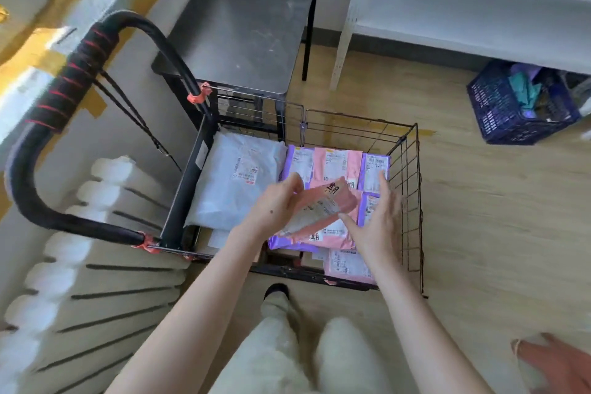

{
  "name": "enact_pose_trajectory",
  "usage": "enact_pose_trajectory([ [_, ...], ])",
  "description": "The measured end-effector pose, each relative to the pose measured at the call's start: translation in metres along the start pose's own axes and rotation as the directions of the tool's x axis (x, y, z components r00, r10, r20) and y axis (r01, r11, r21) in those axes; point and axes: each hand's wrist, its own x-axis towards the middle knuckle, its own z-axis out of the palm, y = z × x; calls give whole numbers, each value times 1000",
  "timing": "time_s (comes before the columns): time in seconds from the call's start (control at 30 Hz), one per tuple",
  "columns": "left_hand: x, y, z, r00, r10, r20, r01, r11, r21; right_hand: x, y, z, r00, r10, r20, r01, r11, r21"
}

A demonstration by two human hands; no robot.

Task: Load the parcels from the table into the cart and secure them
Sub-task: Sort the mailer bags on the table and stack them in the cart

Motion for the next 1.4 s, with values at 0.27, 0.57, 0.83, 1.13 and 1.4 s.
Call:
enact_pose_trajectory([
  [0.27, 36, -44, 56, 948, -68, 311, -21, 962, 272, 13, 46, 47, 900, -65, 431, 115, 989, -93],
  [0.57, 44, -85, 124, 780, -176, 600, -114, 904, 412, 16, 105, 96, 693, 33, 720, 229, 937, -263],
  [0.83, 61, -113, 176, 621, -268, 737, -272, 808, 523, 12, 148, 150, 517, 172, 838, 269, 897, -350],
  [1.13, 66, -129, 216, 615, -333, 715, -306, 734, 606, 13, 168, 180, 451, 240, 860, 376, 822, -427],
  [1.4, 66, -137, 210, 673, -337, 659, -187, 784, 592, 13, 173, 181, 462, 295, 837, 316, 827, -466],
])
